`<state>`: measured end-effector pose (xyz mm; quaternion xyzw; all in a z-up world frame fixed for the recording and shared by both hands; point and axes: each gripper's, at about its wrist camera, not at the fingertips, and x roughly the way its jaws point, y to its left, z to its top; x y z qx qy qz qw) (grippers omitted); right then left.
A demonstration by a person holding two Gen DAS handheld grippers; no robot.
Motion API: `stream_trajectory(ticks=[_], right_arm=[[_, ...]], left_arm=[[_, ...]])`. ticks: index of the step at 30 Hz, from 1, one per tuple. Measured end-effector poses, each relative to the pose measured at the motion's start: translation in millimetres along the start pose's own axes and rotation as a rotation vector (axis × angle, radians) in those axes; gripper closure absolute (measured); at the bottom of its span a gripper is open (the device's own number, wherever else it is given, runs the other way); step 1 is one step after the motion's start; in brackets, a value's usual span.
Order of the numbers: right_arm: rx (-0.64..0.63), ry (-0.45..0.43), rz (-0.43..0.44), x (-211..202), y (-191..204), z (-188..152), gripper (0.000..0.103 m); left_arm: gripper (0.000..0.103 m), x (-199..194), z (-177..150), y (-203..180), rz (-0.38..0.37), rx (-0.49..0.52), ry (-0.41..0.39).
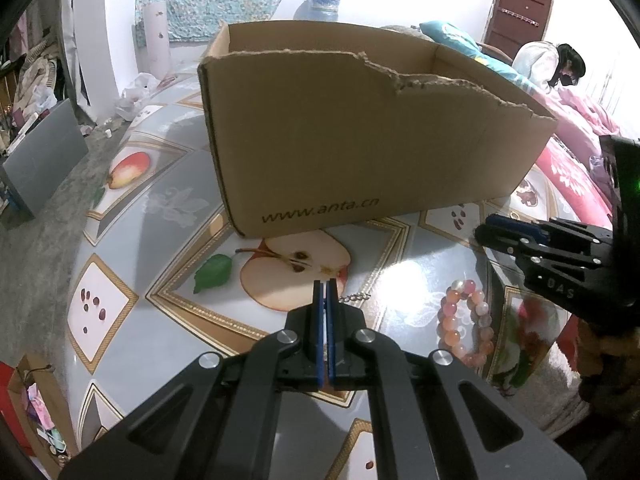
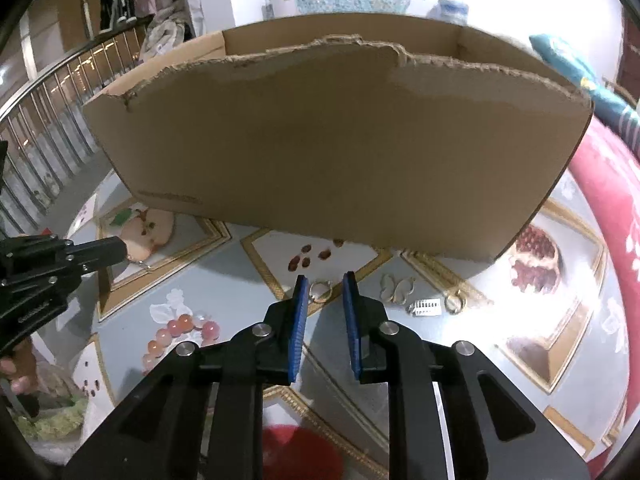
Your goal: Organize jewelry
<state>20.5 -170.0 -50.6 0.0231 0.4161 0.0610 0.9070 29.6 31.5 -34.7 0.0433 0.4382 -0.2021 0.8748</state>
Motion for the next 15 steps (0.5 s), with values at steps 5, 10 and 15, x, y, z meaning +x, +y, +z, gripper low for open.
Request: stream_trajectory(ticks=[5,10,15], right_arm=[[-0.015,-0.002,0.015,5.8,5.4,-0.3,0.094],[-0.008,-0.005,0.031,6.5,3.6,-0.2,0.095],[0.0,-0.007,0.053,2.8,0.0,-4.0,0.096]], left_arm=[[0.102,-3.1,0.1,-0.3,0.004,0.003,-0.003],[0.102,-7.6,2.7,-4.3,0.014,0.01,-0.015],[0.102,-18.0,7.2,-8.7,0.021,0.013,-0.037]])
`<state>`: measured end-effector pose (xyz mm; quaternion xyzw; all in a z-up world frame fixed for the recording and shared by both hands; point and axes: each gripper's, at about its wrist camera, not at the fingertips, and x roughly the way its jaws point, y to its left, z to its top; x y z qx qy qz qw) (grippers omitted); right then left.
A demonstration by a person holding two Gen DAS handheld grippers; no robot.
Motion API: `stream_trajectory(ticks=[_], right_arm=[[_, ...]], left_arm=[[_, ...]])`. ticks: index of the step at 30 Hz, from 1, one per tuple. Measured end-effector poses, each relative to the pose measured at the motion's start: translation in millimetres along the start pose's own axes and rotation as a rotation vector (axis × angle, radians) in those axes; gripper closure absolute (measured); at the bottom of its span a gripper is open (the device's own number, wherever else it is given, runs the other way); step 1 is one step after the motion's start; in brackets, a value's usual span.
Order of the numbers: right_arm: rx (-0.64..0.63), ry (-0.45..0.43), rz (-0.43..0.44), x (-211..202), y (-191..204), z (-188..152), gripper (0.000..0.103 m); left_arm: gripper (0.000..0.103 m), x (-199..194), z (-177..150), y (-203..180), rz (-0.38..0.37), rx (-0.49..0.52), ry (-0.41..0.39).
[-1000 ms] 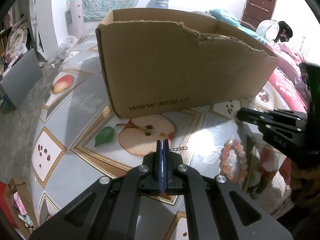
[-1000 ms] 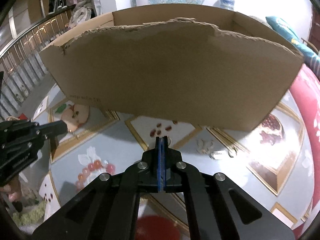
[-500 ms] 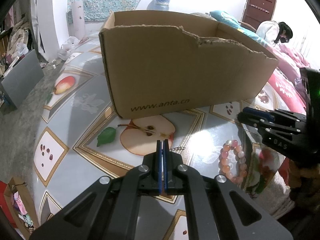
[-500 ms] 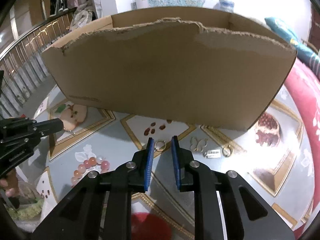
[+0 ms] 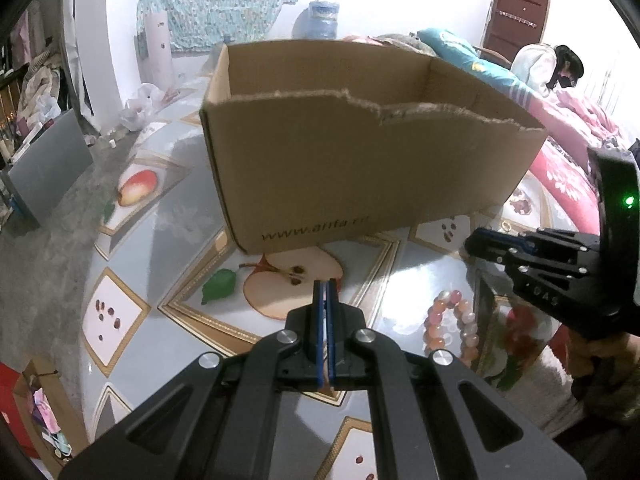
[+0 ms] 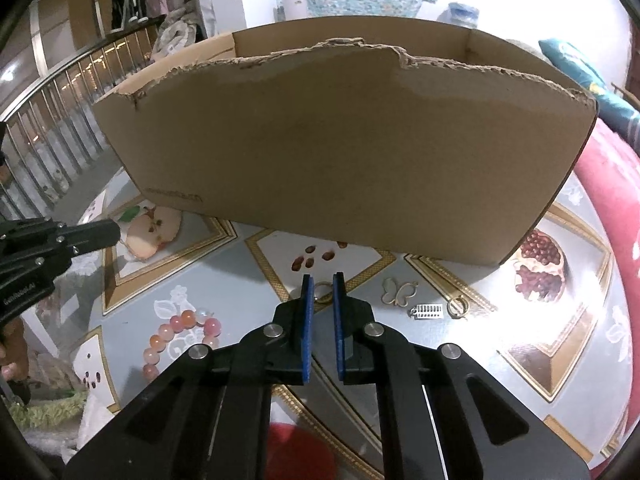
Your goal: Organize jewelry
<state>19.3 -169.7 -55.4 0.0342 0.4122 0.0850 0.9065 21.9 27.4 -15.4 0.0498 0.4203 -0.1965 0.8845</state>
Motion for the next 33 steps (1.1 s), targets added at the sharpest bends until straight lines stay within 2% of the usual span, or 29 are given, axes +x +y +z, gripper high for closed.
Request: stream_trajectory(ticks=[8,11,16,20,24,29,33], right_arm=[[-0.017,-0.065,0.044,-27.6,-7.5,-3.9,0.096],[-0.028,-0.124,0.072,-50.3,-6.1,4.0,0.096],[-0.055,-0.275,0.108,-95.4,-4.2,41.7,0.096],[-0.056,-0.332,0.143,-100.6,-8.6,77.1,0.096],[-0.028,-0.275,0.205,-75.0,-13.8,104.6,0.096],[0.029,-0.141,0.262,-28.8,-20.9,126.2,0.093],[0.076,-0.054,0.303,-4.3,-27.5,129.3,0.089]], left_arm=[[0.102,-34.5,15.4,-10.3,-0.023,0.011,-0.071],[0.102,-60.7,32.9,-13.3,-0.065,0.02,-0.134],[0.102,-94.4,71.5,-19.1,-0.129,0.062,-0.252],[0.102,-100.8,103.8,-19.1,-0.166,0.094,-0.317],[0.102,-78.7,127.8,-15.5,-0.161,0.094,-0.307],[0.102,-29.2,139.2,-9.0,-0.135,0.085,-0.207],[0.097,7.1,139.0,-6.8,-0.063,0.077,-0.116]])
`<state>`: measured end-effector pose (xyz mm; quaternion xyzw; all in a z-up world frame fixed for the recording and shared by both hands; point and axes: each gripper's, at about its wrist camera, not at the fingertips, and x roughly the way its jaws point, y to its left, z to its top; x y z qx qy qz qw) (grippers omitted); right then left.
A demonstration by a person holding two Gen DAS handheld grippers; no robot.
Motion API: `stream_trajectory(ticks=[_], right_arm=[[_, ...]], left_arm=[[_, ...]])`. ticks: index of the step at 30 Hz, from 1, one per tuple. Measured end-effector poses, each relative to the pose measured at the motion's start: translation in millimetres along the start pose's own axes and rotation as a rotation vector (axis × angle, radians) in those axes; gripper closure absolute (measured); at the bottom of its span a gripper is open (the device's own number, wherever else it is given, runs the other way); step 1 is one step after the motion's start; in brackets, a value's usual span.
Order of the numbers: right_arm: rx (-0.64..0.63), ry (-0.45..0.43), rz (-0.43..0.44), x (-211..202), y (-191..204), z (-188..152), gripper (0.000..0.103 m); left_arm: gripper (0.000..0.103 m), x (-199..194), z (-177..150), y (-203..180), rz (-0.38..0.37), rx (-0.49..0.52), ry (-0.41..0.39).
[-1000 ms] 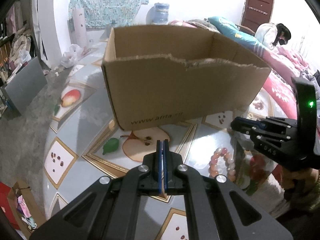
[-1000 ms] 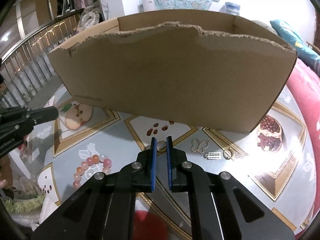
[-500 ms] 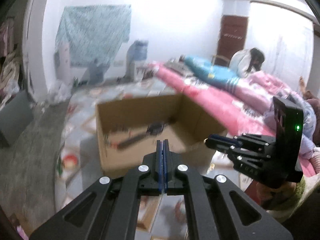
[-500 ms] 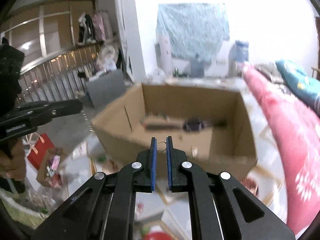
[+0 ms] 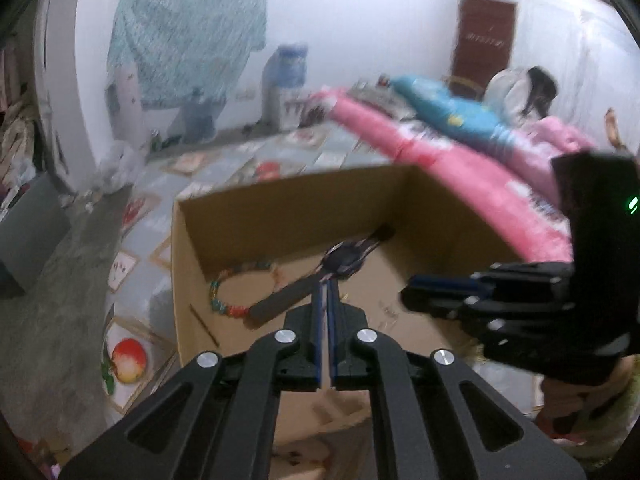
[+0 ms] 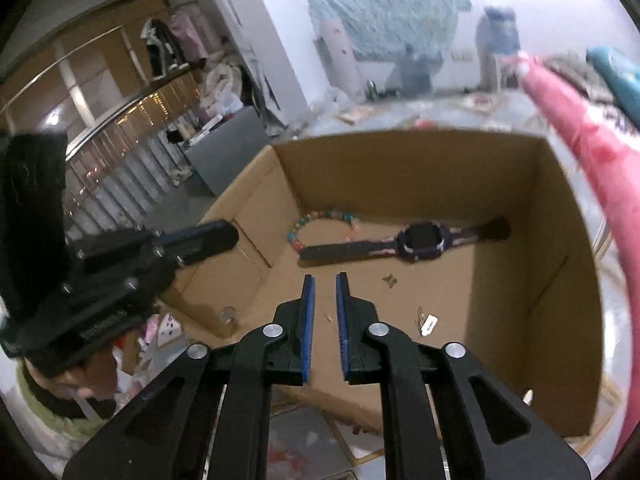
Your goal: Organize jewelry
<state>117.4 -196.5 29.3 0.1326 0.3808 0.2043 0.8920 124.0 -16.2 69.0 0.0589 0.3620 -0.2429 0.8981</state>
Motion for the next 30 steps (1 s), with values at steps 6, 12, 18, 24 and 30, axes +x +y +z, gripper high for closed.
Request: stream_trajectory(ticks=[6,12,18,24,30], right_arm=[[0.085,-0.051,0.088,-26.3,-22.6,-1.8,0.081],[0.138,-0.13,0.121,-68.6,-42.0,-6.0,0.08],[0.091,-0.234,0.051,-122.4,-43.4,-30.2,0.076],[0.1,-0.193,-0.053,-137.3,-49.9,-66.5,0.076],[0.093,-0.054,-0.148,-105.4,-57.9,-104.4,0.076]], left_arm=[[0.065,-11.1,-6.9,2.9,0.023,-0.044,-0.045],[0.052,-35.2,-7.8,-0.9,0.068,-0.055,-0.099],[0.047,-73.0,-24.3,-17.5,-0.008,-0.031,-0.175],[0.043,-79.2,-52.0,-49.4,-0.173,0.026,-0.15],[0.043,-40.7,-73.3,-89.3,-0.219,0.094,-0.048]])
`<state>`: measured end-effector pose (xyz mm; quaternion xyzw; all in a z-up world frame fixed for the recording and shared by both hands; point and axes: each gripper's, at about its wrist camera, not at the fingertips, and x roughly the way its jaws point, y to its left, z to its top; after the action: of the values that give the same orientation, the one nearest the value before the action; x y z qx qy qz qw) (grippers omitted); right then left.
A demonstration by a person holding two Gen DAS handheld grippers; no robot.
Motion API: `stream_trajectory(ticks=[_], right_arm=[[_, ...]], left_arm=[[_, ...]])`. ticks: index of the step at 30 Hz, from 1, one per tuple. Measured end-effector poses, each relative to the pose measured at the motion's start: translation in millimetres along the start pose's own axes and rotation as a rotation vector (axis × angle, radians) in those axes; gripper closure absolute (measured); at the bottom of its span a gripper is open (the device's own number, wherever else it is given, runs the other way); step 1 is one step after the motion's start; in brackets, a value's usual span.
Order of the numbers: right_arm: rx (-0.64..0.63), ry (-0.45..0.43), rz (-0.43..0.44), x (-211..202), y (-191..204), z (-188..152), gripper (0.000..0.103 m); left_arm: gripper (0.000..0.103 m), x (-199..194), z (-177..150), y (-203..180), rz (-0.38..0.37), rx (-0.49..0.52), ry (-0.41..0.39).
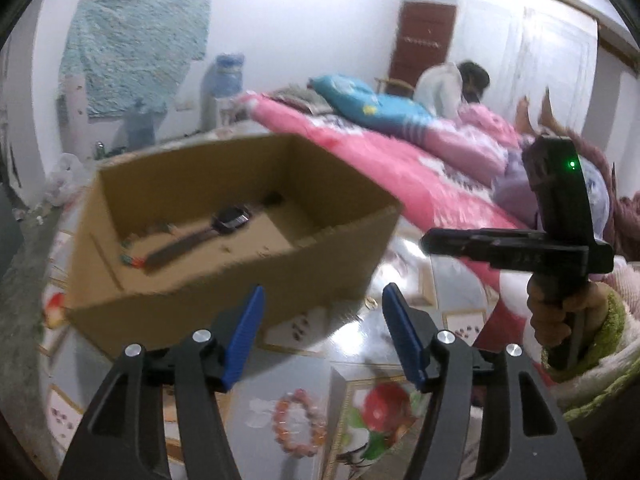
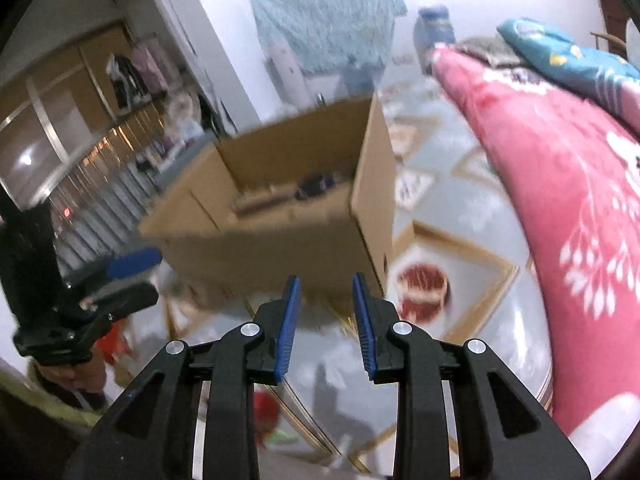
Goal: Organize jewelry
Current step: 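Move both open grippers back to the remaining charms on the table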
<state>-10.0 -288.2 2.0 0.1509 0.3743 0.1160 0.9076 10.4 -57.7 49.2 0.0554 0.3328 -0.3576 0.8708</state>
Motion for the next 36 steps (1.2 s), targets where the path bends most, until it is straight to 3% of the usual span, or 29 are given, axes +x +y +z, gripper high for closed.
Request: stream_trajectory(ticks=[3,7,10,22,36], right_arm=[[-0.046,0.049,-0.045,15.4,4.6,-12.9,0.076],[-0.031,0.079,-0.029,28.4,0.3,-22.7,0.076],[-0.014,0.087,-0.011,32.1,-4.8,-24.6,0.076],[0.025,0.1,0.019,38.7,-24.1,-21.4,0.076],[0.042,0.104,0.041,41.0,-31.6,-22.0,0.076]], left_arm=[[0.044,28.9,-7.4,-15.9,0.041,0.072,0.048],[0.059,66.2,-16.2,-34.0,0.078,0.191,0.112],[0.067,86.2,-19.8,-39.5,0.066,0.224,0.149],[0.084,130.5,-18.8,-44.0,0.047,0.232,0.243],[0.085,132.4,-21.6,-37.6,0.019,0.223,0.234]])
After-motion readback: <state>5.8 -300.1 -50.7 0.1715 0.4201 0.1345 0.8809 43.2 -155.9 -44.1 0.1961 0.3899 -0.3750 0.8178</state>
